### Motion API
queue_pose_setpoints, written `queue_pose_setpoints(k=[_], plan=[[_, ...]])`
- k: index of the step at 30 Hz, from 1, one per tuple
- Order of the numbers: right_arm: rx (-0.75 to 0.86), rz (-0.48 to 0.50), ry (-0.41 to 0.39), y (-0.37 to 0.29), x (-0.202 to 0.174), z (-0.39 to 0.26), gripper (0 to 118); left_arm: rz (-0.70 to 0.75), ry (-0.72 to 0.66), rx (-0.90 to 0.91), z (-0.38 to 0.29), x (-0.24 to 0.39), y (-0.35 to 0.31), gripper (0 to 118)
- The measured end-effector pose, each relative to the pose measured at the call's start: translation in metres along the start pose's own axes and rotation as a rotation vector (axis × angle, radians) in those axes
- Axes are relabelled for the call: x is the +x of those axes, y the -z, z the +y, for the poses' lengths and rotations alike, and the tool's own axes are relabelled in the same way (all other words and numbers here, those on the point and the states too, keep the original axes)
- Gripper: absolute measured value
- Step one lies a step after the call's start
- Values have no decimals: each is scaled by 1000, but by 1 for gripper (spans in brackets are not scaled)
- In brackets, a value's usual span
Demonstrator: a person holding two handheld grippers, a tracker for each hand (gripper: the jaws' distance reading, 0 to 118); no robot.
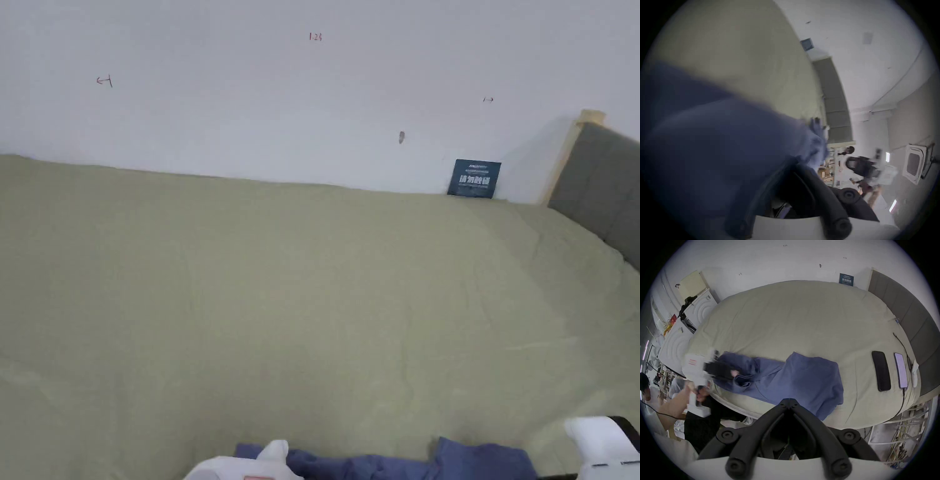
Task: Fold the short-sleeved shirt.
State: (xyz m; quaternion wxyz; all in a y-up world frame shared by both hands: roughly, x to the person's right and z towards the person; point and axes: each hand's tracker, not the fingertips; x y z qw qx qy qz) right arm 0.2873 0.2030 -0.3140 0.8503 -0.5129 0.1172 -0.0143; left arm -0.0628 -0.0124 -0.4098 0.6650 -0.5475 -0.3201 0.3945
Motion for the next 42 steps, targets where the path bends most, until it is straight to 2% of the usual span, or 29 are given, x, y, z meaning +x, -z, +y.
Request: queue_pose_setpoints(k=[2,3,8,11,13,15,17,22,23,24,25,26,28,31,33,35,36,37,38,40,42], plan=[[4,9,-7,-4,-2,-2,0,-126,14,133,-7,1,0,0],[4,9,-9,-5,-2,-3,0,-52,29,140,-6,7,1,0],[-23,-18,-27,3,-2,-2,0,-24,55,46,5,27,-25,0],[-26,-7,-13,7,-1,-3,0,-101,217,95,18,45,-80,0],[-32,1,-21,10,-3,-3,0,-41,256,91,32,46,-115,0],[-40,-2,-33,14,-6,-2,0,68,262,102,40,31,-150,0],[-42,3,-37,17,-9,-2,0,86,203,101,44,13,-171,0],[-49,16,-34,22,-12,-1,0,98,168,102,38,-9,-181,3],[-52,16,-38,21,-12,-1,0,117,151,108,39,-12,-182,19],[-53,16,-42,21,-12,-1,0,112,122,114,39,-17,-184,71],[-53,18,-44,22,-11,-2,0,73,81,99,38,-21,-183,106],[-54,19,-47,22,-11,-2,0,46,57,93,35,-24,-181,118],[-57,19,-50,21,-11,-2,0,-10,41,116,35,-30,-179,118],[-57,17,-49,21,-12,-3,0,-10,19,45,32,-37,-152,118],[-54,20,-44,21,-12,-3,0,-46,80,82,30,-32,-140,118],[-56,22,-40,22,-12,-3,0,-49,72,102,31,-26,-129,111],[-59,25,-39,22,-12,-4,0,-51,31,120,32,-26,-126,80],[-62,25,-41,23,-12,-4,0,-50,-17,132,33,-27,-124,29],[-68,23,-42,24,-12,-4,0,-28,-73,137,35,-27,-122,8],[-75,20,-42,26,-12,-4,0,106,-78,143,30,-29,-119,8],[-75,18,-34,27,-11,-5,0,50,-41,144,27,-29,-124,8]])
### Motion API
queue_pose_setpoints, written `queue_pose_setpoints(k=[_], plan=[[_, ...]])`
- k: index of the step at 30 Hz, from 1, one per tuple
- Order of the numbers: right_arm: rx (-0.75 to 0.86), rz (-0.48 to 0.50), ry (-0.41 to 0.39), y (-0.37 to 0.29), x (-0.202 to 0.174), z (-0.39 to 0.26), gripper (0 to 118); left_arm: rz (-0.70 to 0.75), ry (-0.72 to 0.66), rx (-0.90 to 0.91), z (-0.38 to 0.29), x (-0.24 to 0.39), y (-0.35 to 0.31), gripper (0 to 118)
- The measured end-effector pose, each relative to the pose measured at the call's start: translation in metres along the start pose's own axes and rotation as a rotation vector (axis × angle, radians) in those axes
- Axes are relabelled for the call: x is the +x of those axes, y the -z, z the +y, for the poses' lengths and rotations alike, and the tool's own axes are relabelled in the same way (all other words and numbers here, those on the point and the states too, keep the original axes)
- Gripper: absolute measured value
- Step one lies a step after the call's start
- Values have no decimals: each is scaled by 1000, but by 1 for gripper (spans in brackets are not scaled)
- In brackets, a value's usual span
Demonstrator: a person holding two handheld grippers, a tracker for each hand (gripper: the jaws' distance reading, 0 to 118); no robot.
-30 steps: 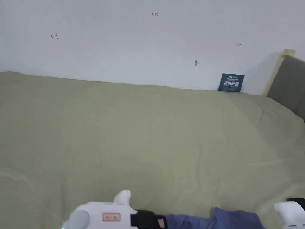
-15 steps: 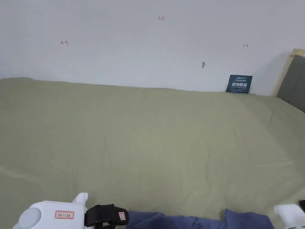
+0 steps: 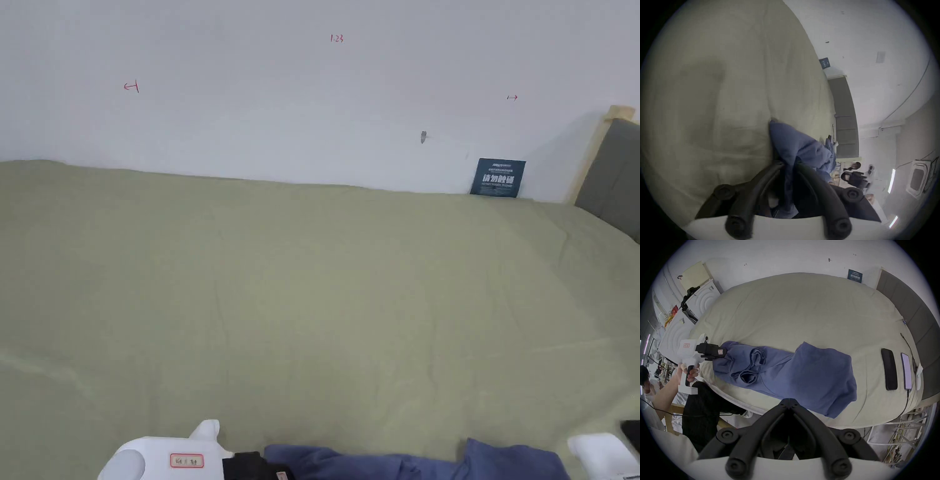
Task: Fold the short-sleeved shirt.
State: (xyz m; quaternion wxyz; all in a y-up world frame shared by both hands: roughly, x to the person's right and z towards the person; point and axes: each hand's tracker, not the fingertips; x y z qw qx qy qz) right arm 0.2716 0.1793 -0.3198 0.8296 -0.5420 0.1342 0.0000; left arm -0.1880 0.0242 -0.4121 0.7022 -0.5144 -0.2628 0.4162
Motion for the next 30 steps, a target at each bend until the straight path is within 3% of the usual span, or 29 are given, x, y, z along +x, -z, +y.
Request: queue_pose_setpoints(k=[6,14,17,20,22,30], plan=[[-2,-1,-14,1,-3,7,0,53,15,15,18,12,-60,8],[-10,31,-66,21,-24,29,0,230,78,254,11,20,-259,8],[-12,71,-81,27,-35,35,0,247,75,277,3,26,-289,8],[-20,74,-94,30,-43,36,0,257,134,265,-1,45,-273,8],[-20,84,-98,29,-44,35,0,182,169,217,-2,66,-242,8],[2,54,-62,9,-27,23,0,61,275,-29,4,130,-68,8]])
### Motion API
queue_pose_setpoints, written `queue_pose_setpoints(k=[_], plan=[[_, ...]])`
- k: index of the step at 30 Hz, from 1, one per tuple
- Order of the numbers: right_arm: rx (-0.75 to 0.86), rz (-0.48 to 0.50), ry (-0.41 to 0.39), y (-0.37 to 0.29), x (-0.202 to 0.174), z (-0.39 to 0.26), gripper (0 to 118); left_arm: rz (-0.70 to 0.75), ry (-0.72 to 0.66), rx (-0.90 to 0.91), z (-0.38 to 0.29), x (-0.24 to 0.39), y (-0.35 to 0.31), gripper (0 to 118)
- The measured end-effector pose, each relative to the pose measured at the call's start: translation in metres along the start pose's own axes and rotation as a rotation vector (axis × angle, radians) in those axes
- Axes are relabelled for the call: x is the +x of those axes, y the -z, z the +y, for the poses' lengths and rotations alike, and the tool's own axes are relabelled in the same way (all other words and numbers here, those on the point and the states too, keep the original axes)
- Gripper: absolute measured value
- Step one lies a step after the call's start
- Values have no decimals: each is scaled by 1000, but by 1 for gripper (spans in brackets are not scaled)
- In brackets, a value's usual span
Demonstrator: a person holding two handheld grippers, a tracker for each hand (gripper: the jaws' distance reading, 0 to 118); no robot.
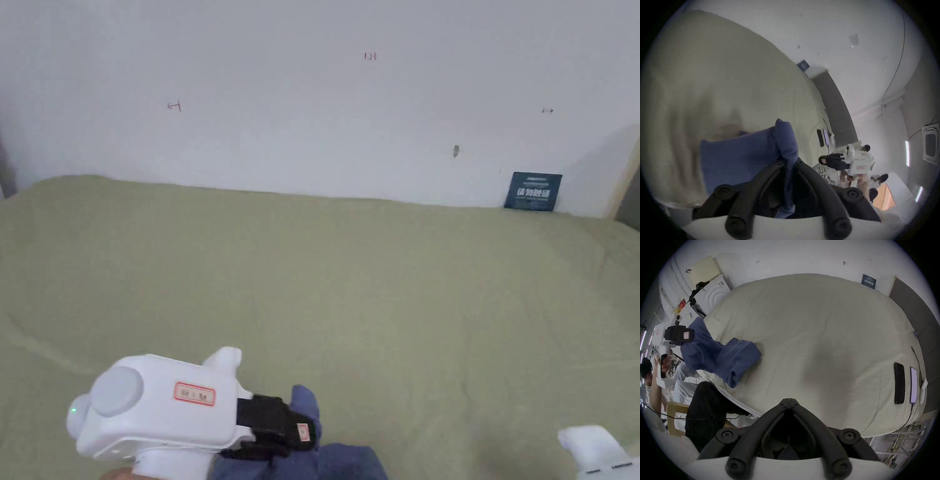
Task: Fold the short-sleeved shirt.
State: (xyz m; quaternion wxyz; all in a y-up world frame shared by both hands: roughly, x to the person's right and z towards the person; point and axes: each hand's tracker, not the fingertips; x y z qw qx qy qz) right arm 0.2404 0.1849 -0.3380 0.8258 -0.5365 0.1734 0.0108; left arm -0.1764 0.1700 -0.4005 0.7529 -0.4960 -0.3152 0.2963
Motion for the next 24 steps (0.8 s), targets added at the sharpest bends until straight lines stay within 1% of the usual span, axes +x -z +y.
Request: queue_pose_setpoints(k=[3,4,5,6,7,8,10,11,12,13,14,15,17,18,19,21,22,23,24], plan=[[13,-24,30,-5,8,-5,0,14,-10,-42,0,-8,40,9],[14,-31,31,-6,10,-7,0,8,-22,-50,-1,-12,46,15],[13,-38,30,-6,12,-8,0,-12,-51,-65,-2,-18,50,35],[12,-39,31,-5,13,-9,0,-49,-96,-61,-6,-24,51,81],[10,-38,34,-5,14,-9,0,-65,-124,-63,-7,-28,49,111],[8,-37,40,-4,15,-9,0,-94,-144,-15,-7,-31,43,116],[7,-38,43,-1,15,-10,0,-156,-143,52,-9,-34,25,112],[5,-38,44,0,14,-10,0,-169,-140,83,-9,-36,18,108],[4,-36,43,1,13,-10,0,-170,-128,114,-9,-38,12,92],[2,-31,42,2,12,-10,0,-162,-119,135,-9,-40,9,71],[1,-23,43,3,11,-10,0,-127,-103,150,-12,-39,7,43],[1,-20,44,3,10,-10,0,-121,-102,154,-13,-40,9,12],[-1,-17,40,5,8,-10,0,-151,-112,141,-18,-45,17,10],[-1,-18,39,5,7,-10,0,-209,-130,107,-24,-43,29,10],[0,-18,37,4,6,-10,0,-228,-141,79,-28,-44,38,10],[3,-20,32,4,4,-9,0,-202,-136,57,-39,-45,67,10],[5,-19,31,4,4,-9,0,-166,-120,20,-48,-47,87,10],[8,-18,31,4,3,-8,0,-134,-136,-27,-56,-54,107,6],[11,-15,33,3,2,-7,0,-102,-166,-66,-63,-63,124,0]])
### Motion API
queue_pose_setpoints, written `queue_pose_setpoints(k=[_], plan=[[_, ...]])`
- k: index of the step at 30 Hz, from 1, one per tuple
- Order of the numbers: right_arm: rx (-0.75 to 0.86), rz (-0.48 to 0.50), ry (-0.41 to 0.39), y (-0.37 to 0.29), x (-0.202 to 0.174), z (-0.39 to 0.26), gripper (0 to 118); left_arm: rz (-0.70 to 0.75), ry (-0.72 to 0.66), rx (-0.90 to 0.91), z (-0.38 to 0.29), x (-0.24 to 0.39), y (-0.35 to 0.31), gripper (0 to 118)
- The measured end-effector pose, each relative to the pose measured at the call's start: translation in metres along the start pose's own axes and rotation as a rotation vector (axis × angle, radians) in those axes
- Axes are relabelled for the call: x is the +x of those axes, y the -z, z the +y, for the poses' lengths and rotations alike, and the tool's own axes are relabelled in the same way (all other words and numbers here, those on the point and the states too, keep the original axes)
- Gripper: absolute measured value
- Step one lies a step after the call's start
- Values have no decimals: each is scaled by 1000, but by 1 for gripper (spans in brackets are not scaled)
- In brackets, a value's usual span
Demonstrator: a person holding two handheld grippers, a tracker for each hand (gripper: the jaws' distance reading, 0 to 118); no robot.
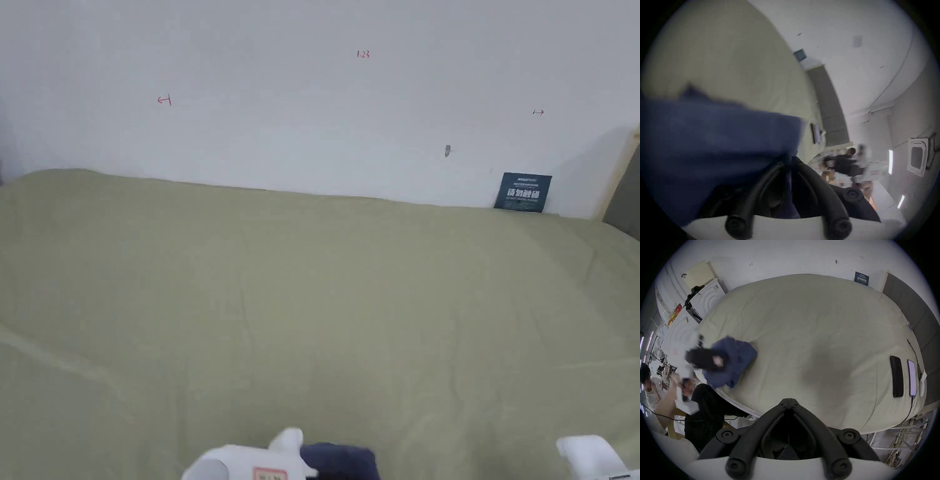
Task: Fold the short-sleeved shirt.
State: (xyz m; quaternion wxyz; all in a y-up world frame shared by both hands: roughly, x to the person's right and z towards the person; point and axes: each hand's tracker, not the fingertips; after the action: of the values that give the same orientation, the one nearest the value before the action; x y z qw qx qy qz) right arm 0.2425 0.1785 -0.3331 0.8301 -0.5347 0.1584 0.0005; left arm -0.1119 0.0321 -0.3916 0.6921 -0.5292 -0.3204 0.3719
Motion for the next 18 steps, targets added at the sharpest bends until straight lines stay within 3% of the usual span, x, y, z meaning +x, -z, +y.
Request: queue_pose_setpoints(k=[2,4,6,8,11,16,18], plan=[[7,4,3,-2,-3,2,0,43,-55,-18,-9,-22,22,0],[15,6,5,-3,-5,5,0,-58,-28,88,-8,-10,8,0],[23,11,2,-1,-9,11,0,-60,-108,25,0,1,-8,0],[27,33,4,3,-18,18,0,-61,-13,55,7,21,-36,0],[68,194,32,15,-38,28,0,-60,158,146,22,47,-105,0],[11,527,54,73,-82,44,0,67,161,328,32,29,-209,0],[-46,611,89,106,-94,49,0,124,91,355,29,6,-230,0]])
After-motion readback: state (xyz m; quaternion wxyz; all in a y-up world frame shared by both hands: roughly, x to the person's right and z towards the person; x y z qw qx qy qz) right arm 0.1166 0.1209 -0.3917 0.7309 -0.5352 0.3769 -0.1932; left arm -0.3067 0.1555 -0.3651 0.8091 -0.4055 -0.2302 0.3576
